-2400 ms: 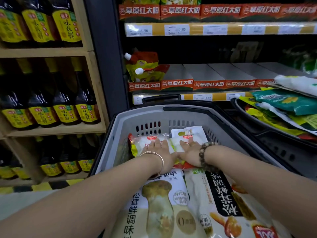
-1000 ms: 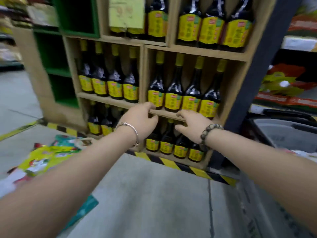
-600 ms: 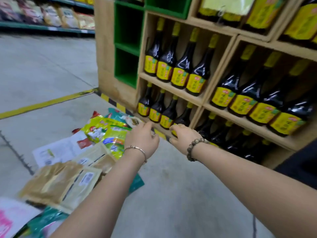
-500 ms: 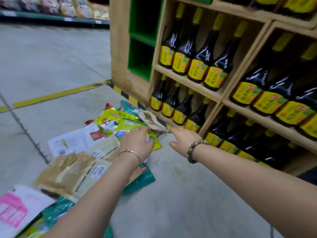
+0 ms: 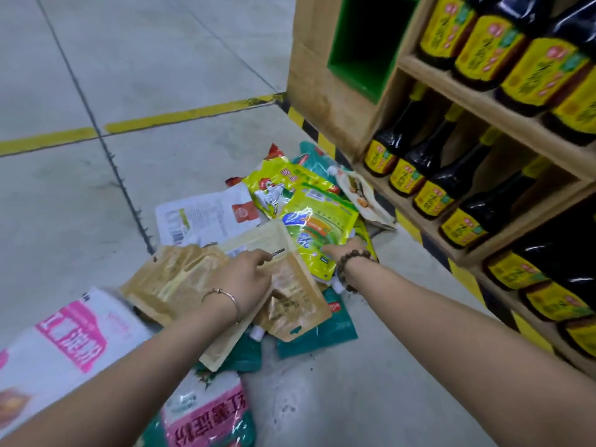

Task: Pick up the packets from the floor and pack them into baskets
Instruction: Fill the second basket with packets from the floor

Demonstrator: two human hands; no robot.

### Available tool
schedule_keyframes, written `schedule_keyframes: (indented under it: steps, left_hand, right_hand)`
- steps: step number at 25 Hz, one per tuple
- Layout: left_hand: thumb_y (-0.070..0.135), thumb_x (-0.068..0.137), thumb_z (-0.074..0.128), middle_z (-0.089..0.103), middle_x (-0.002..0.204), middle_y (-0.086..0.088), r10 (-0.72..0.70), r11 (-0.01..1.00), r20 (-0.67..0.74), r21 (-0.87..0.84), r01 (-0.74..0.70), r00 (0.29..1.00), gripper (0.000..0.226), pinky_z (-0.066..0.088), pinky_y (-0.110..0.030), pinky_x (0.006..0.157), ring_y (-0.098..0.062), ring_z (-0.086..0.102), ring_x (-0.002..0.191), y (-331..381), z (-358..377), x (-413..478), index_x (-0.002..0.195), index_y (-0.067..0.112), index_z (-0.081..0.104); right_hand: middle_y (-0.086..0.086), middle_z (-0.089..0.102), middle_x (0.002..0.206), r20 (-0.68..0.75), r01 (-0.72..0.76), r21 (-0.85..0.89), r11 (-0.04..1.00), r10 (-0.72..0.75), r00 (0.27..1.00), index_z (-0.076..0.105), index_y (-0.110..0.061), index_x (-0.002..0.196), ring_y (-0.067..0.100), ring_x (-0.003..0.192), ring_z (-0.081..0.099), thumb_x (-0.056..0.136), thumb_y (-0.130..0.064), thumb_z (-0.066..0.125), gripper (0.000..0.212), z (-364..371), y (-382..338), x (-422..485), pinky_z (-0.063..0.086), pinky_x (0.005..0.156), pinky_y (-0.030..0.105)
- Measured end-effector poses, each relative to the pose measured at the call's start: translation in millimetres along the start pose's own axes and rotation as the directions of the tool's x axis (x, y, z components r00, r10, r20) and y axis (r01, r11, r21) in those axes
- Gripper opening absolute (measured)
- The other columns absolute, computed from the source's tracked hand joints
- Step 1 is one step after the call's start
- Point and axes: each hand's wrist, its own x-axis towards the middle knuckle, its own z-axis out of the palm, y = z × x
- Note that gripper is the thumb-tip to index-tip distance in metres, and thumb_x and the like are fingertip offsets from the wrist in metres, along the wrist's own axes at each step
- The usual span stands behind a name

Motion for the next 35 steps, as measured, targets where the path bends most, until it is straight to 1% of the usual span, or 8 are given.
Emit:
schedule_keyframes:
  steps: [7,12,17,24,26,29,31,35]
  left_hand:
    - [0.014,0.09,0.049,0.059,0.122,0.003,0.012,0.999,-0.006,-0.031,-0.012,1.0,0.036,0.044,-0.025,0.091,-0.014,0.057,0.104,-9,-7,-17,0.124,0.023,0.055]
    - [0.009,0.089,0.054,0.062,0.108,0.0,-0.087,0.947,0.014,-0.308,0.087,0.996,0.027,0.044,-0.027,0.092,-0.014,0.058,0.098,-4,-5,-17,0.112,0.022,0.059]
    - [0.021,0.087,0.064,0.063,0.113,-0.003,-0.176,0.729,0.053,-0.664,0.167,0.983,0.034,0.047,-0.023,0.075,-0.016,0.06,0.101,14,-13,-17,0.119,0.02,0.054]
    - [0.032,0.066,0.065,0.071,0.098,-0.013,-0.12,0.106,0.271,-0.953,0.284,0.955,0.054,0.058,-0.037,0.061,-0.025,0.071,0.076,33,-30,-27,0.115,0.009,0.059]
    - [0.027,0.069,0.07,0.072,0.08,-0.013,-0.209,0.183,0.281,-0.93,0.32,0.937,0.036,0.058,-0.038,0.057,-0.025,0.07,0.064,30,-36,-32,0.098,0.006,0.065]
    - [0.012,0.079,0.071,0.071,0.069,-0.007,-0.328,0.424,0.146,-0.86,0.284,0.933,0.008,0.057,-0.032,0.058,-0.019,0.067,0.057,22,-41,-33,0.082,0.01,0.063]
    - [0.007,0.08,0.071,0.069,0.08,-0.008,-0.336,0.482,0.059,-0.847,0.226,0.94,0.015,0.057,-0.035,0.065,-0.021,0.068,0.067,21,-40,-36,0.082,0.016,0.06]
    - [0.008,0.079,0.071,0.071,0.09,-0.009,-0.343,0.453,0.092,-0.856,0.25,0.935,0.016,0.055,-0.044,0.078,-0.029,0.068,0.08,6,-31,-38,0.086,0.019,0.062]
  right_hand:
    - [0.009,0.061,0.114,0.064,-0.142,0.254,0.957,0.13,0.989,0.043,-0.011,0.133,0.026,0.088,0.059,0.061,-0.068,0.073,0.097,27,2,67,0.051,0.081,0.037]
    - [0.014,0.066,0.101,-0.232,0.304,0.396,0.866,-0.226,0.946,0.06,-0.005,0.1,0.032,0.095,0.063,0.075,-0.023,0.076,0.035,-5,-8,45,0.052,0.083,0.048]
    - [-0.004,0.06,0.085,-0.285,0.608,0.323,0.726,-0.538,0.794,0.049,-0.012,0.098,0.006,0.07,0.058,0.08,-0.011,0.072,0.029,-74,-20,-20,0.049,0.056,0.012]
    - [0.009,0.062,0.118,0.226,0.22,0.577,0.786,-0.413,0.882,0.049,-0.01,0.121,0.028,0.097,0.064,0.075,-0.011,0.076,0.054,-18,18,-57,0.051,0.09,0.049]
    - [0.01,0.058,0.124,0.297,0.123,0.634,0.763,-0.388,0.872,0.042,-0.009,0.132,0.029,0.101,0.064,0.075,-0.013,0.076,0.066,1,27,-60,0.052,0.087,0.052]
    - [-0.003,0.062,0.088,0.295,0.182,0.53,0.828,-0.381,0.876,0.054,-0.011,0.104,0.011,0.075,0.061,0.084,-0.012,0.069,0.024,5,28,-50,0.054,0.066,0.031]
    - [0.006,0.062,0.1,0.203,0.164,0.469,0.868,-0.287,0.936,0.053,-0.005,0.122,0.017,0.078,0.059,0.083,-0.022,0.07,0.046,-3,30,-19,0.048,0.06,0.027]
    - [0.013,0.052,0.131,-0.092,-0.042,0.297,0.954,0.073,0.993,0.04,-0.001,0.134,0.033,0.117,0.053,0.067,-0.039,0.08,0.087,-9,45,30,0.046,0.094,0.041]
